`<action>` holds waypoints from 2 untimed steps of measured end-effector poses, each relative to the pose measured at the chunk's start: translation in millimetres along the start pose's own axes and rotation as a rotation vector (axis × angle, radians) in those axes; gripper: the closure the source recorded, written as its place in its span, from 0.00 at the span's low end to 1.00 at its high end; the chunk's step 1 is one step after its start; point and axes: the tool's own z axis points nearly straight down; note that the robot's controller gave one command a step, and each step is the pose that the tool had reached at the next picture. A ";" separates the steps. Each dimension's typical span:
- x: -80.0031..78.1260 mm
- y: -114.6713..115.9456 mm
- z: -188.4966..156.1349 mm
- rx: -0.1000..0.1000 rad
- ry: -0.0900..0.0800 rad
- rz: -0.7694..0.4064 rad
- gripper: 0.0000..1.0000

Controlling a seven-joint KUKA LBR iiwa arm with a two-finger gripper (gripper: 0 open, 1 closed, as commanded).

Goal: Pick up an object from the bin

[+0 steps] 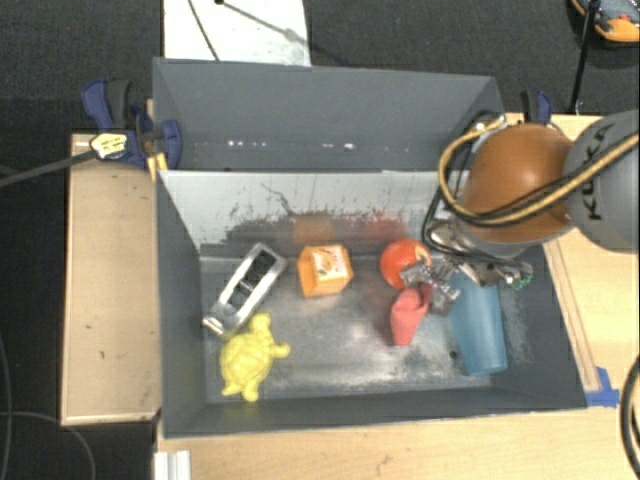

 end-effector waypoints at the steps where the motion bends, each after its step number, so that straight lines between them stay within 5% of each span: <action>1: 5.7 4.2 1.1 -0.025 0.025 0.008 1.00; 2: 13.5 -18.4 -71.7 -0.016 0.015 -0.012 1.00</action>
Offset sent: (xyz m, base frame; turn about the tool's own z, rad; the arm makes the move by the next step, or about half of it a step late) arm 0.0054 -0.0552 0.1254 -0.0301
